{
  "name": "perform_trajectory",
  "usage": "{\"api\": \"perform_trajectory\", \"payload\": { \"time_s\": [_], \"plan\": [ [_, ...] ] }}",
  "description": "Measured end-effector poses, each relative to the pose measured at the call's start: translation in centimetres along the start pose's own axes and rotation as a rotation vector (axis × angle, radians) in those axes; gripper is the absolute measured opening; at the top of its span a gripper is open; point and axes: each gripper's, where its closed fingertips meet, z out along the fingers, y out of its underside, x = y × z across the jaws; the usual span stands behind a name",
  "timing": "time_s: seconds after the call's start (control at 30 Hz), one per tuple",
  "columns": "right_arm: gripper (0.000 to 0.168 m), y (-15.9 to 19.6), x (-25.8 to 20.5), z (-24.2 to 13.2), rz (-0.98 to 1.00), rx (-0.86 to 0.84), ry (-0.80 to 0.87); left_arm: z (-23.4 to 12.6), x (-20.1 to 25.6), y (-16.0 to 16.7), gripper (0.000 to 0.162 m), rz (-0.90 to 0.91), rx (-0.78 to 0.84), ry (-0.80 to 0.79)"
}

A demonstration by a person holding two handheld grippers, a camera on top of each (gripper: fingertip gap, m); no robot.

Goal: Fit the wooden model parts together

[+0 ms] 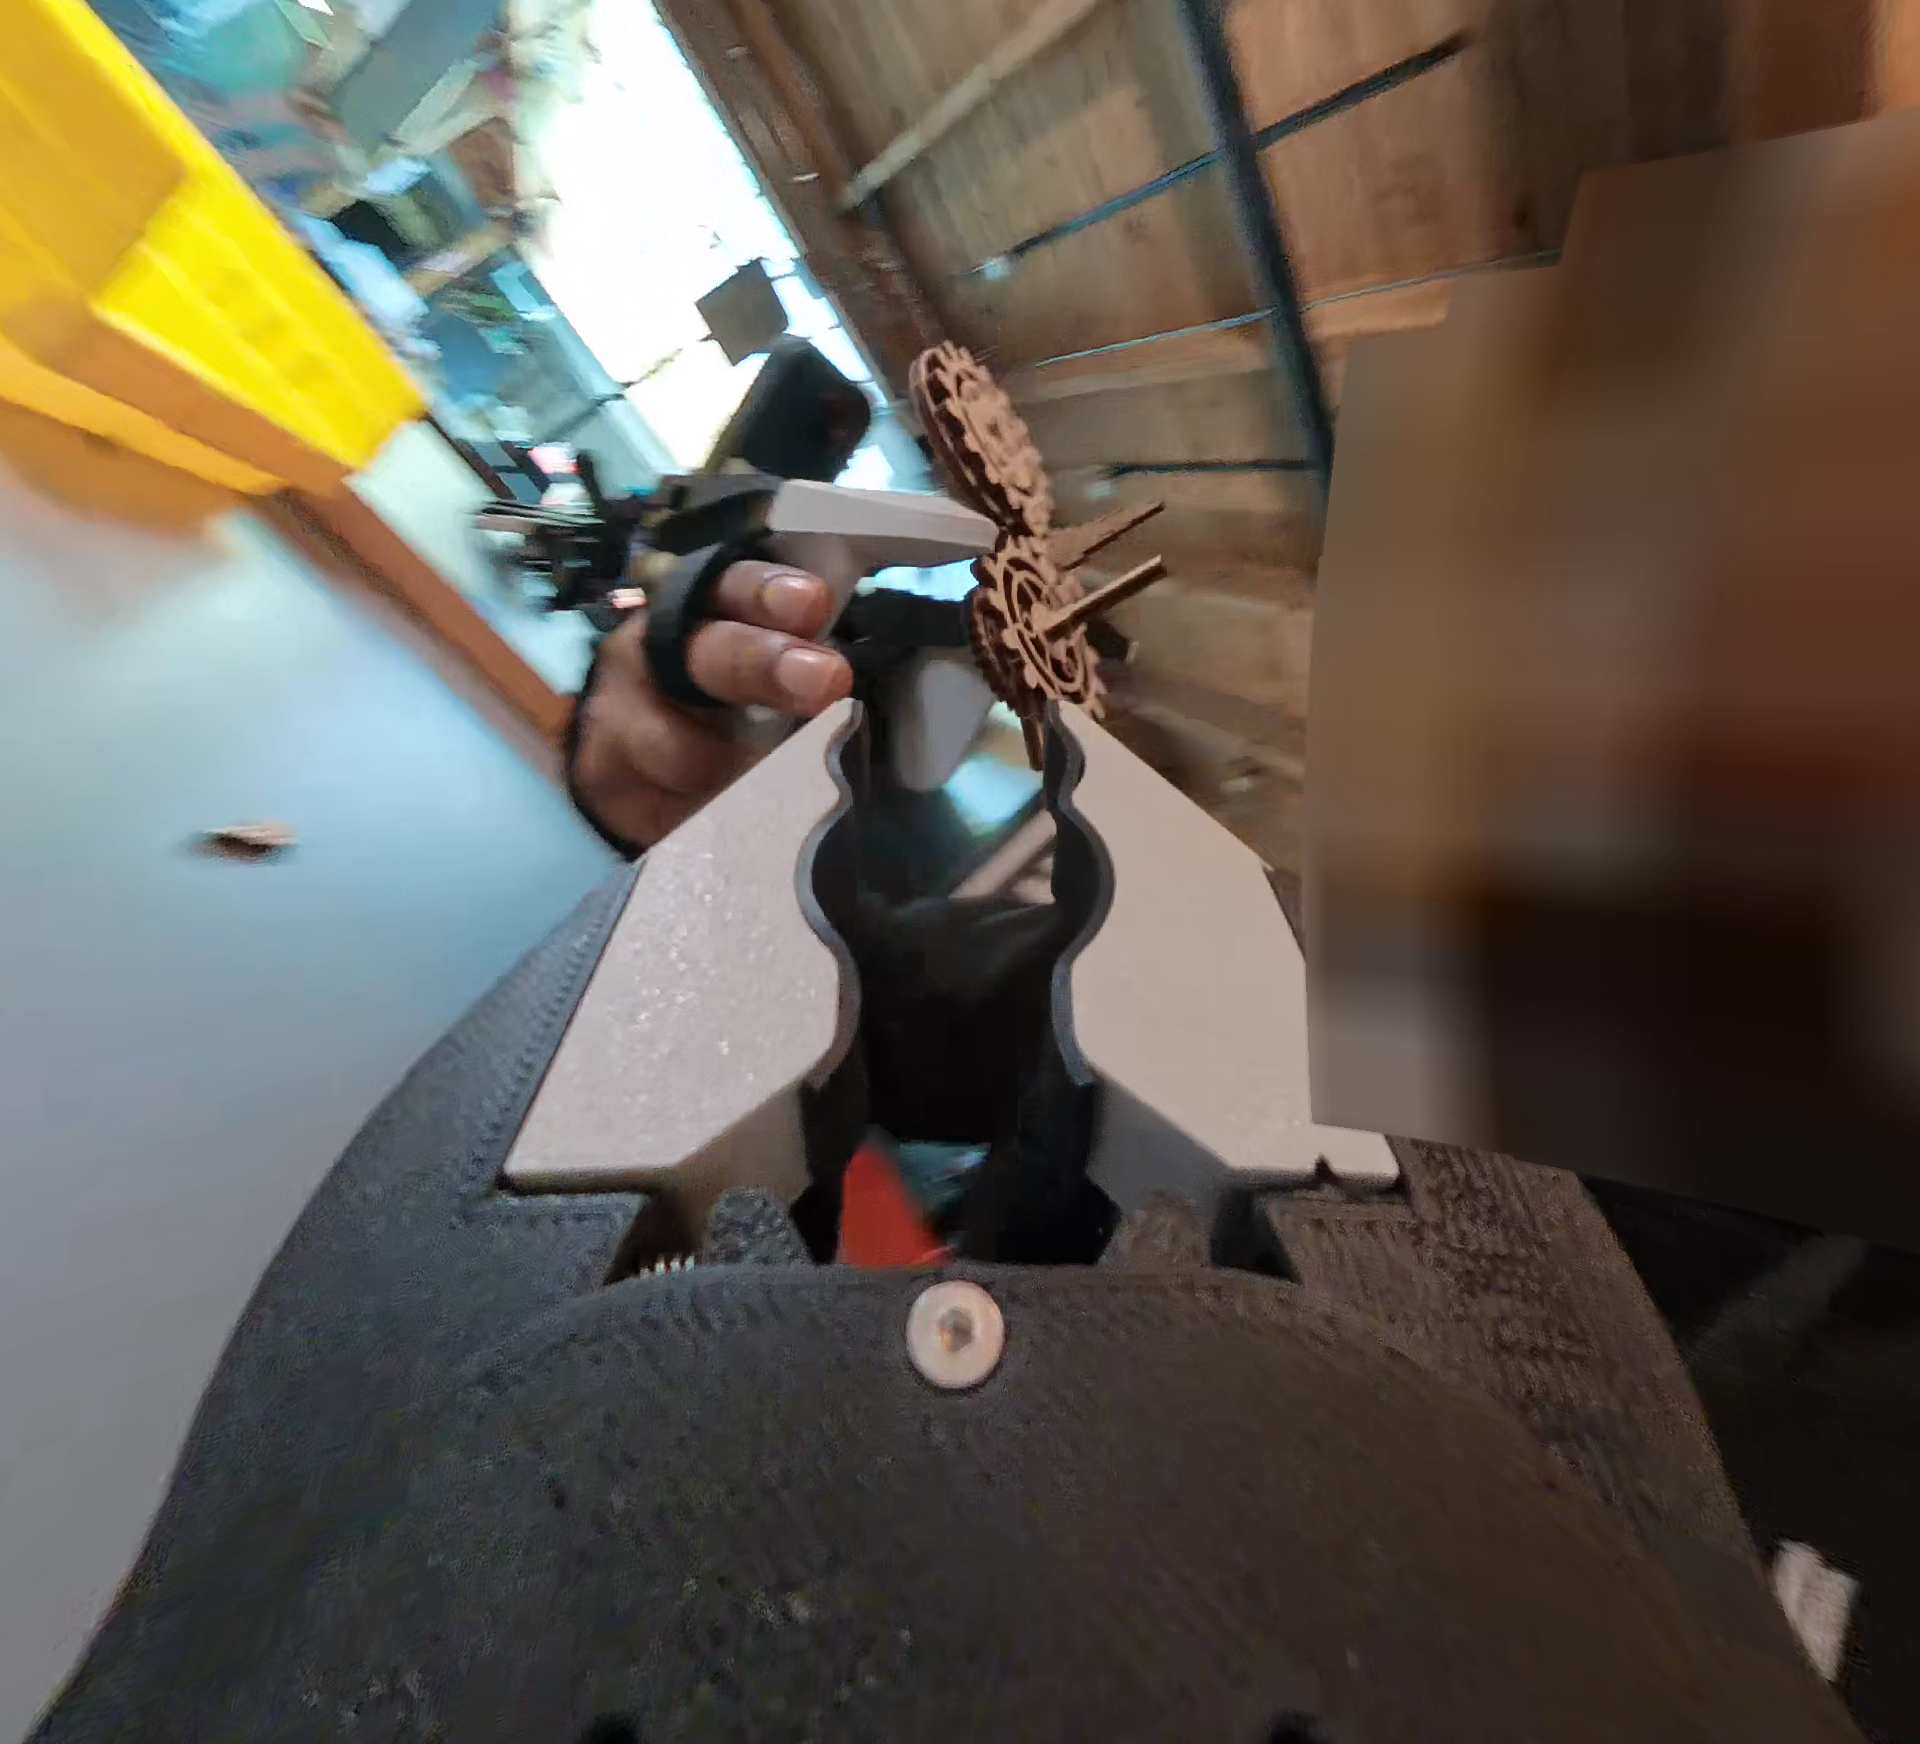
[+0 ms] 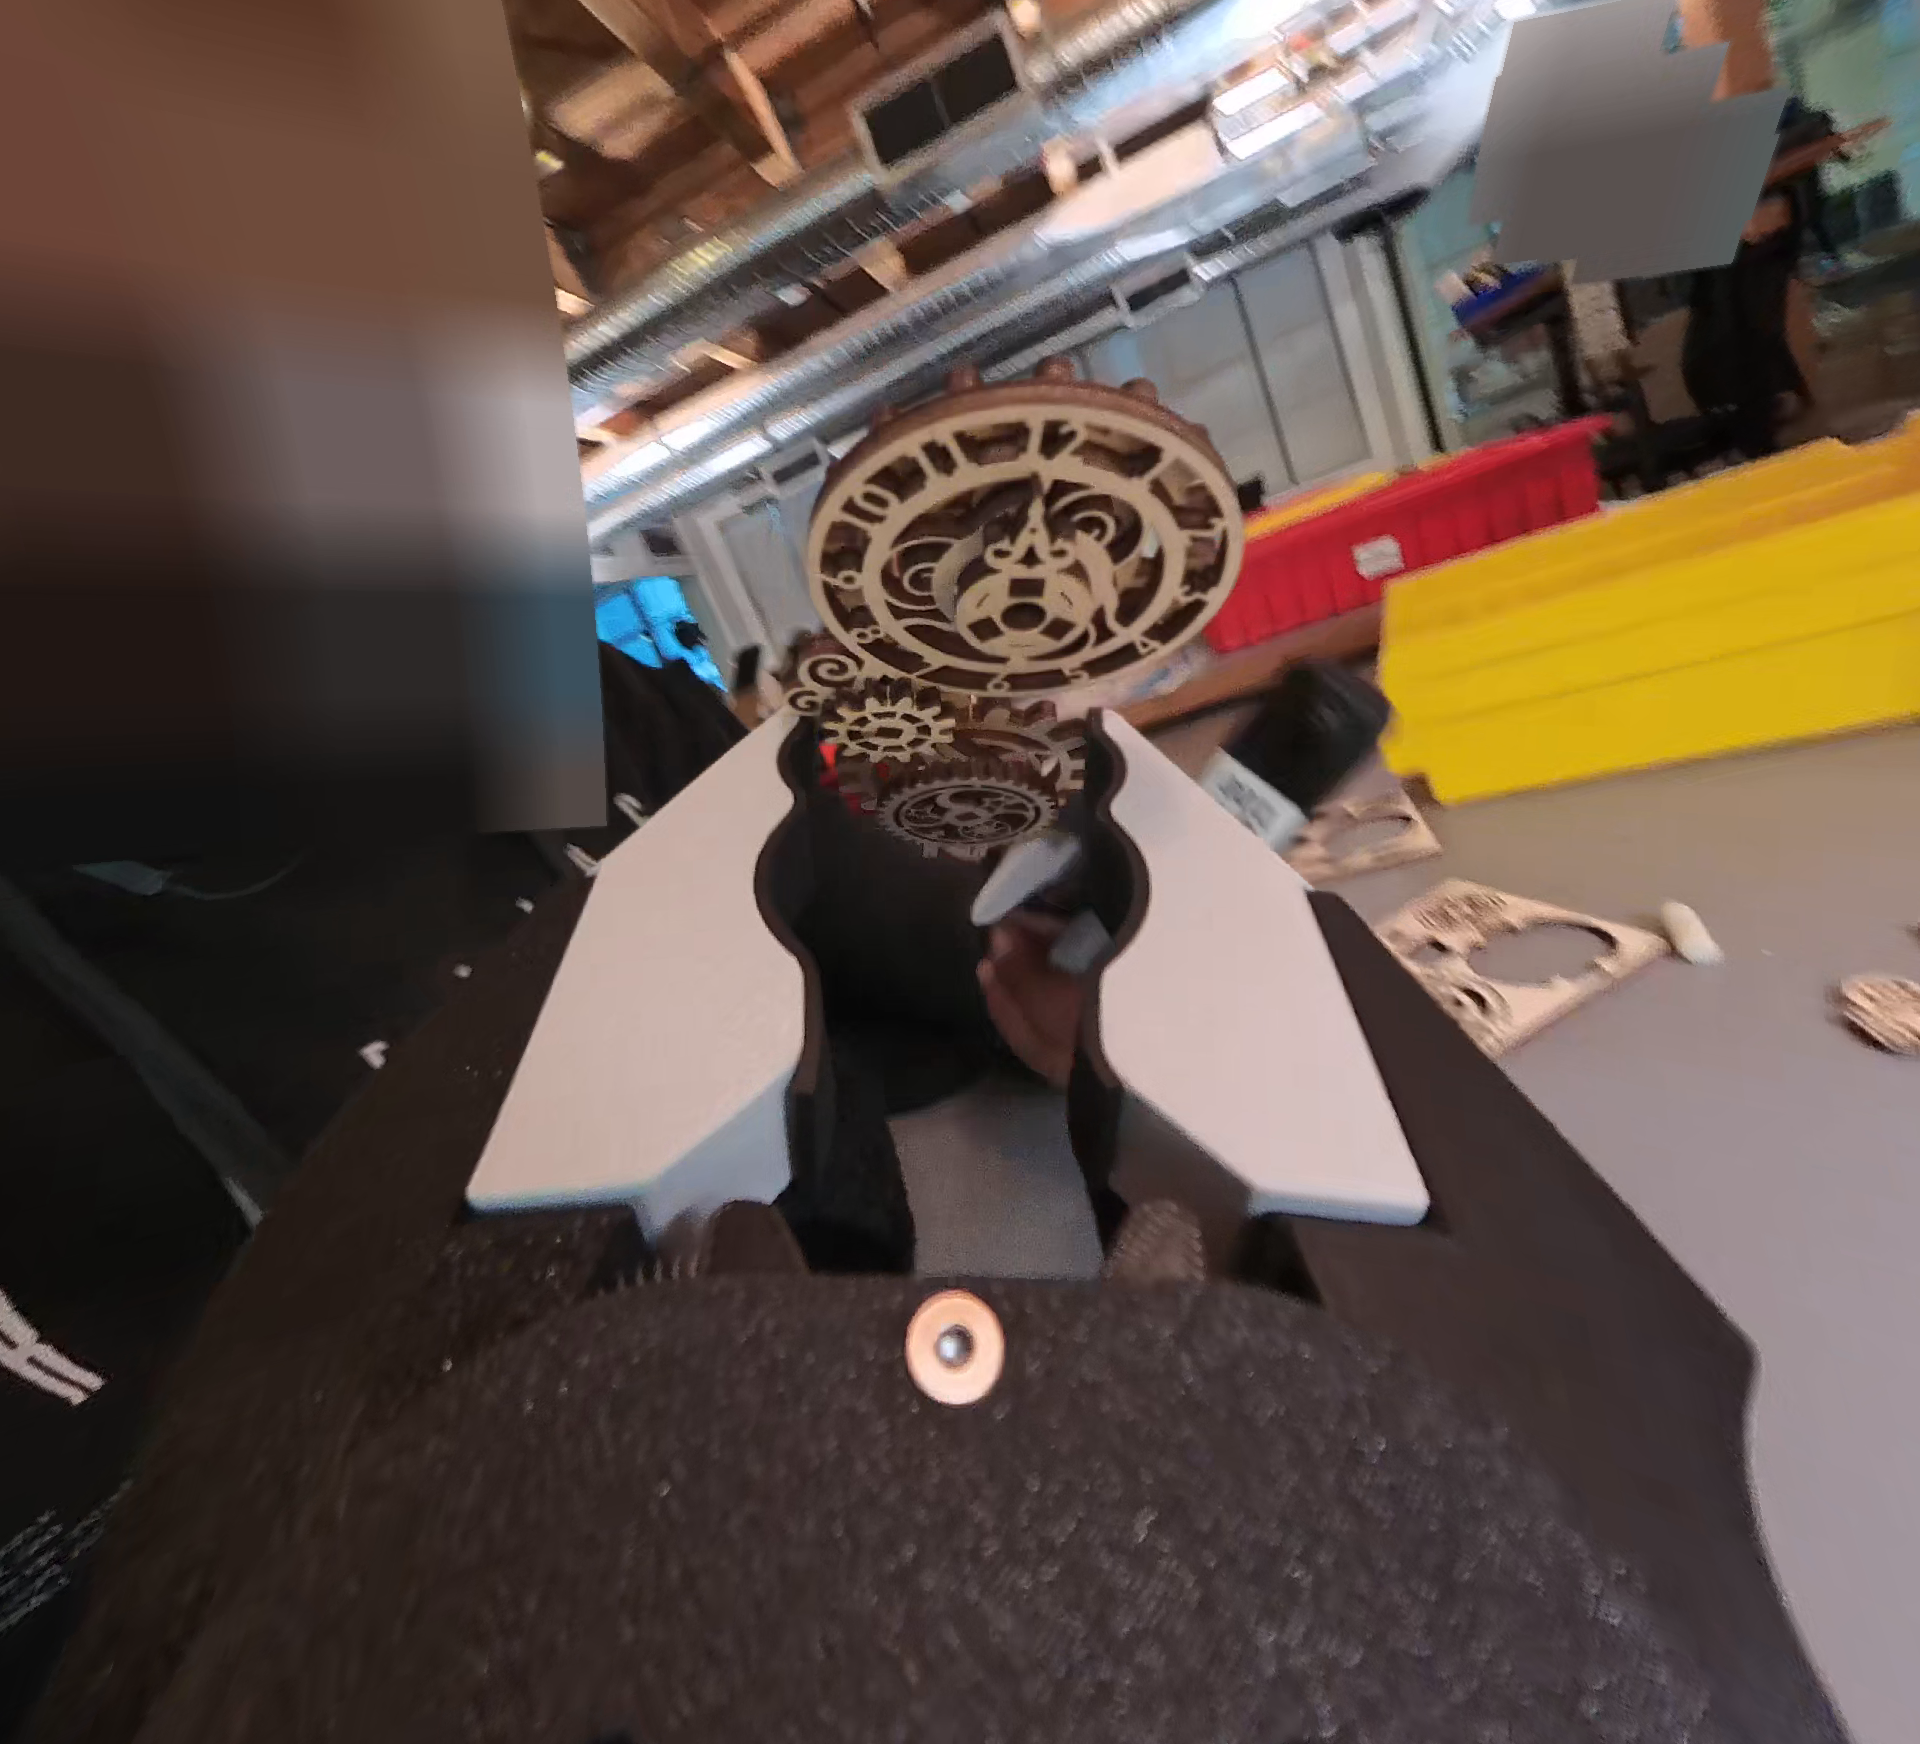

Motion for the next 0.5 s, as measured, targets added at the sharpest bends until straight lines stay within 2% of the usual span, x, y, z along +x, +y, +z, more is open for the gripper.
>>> {"api": "perform_trajectory", "payload": {
  "time_s": [0.03,0.1,0.2,0.33,0.5],
  "plan": [
    [0.05,0.4,0.6,-0.2,-0.007,-0.034,0.039,-0.6,-0.7,-0.3,0.033,0.09,-0.03,-0.087],
    [0.05,1.3,1.8,-0.7,-0.023,-0.106,0.12,-1.8,-1.6,-0.9,0.031,0.254,-0.085,-0.235],
    [0.049,3.1,3.7,-1.3,-0.022,-0.223,0.237,-2.7,-1.9,-0.8,0.034,0.463,-0.17,-0.366],
    [0.05,5.7,5.4,-1.8,0.053,-0.354,0.335,-2.4,-2.8,0.6,0.052,0.695,-0.305,-0.485],
    [0.05,9.1,6.3,-2.1,0.045,-0.531,0.405,-2.1,-3.3,1.4,0.029,0.702,-0.339,-0.491]
  ]
}}
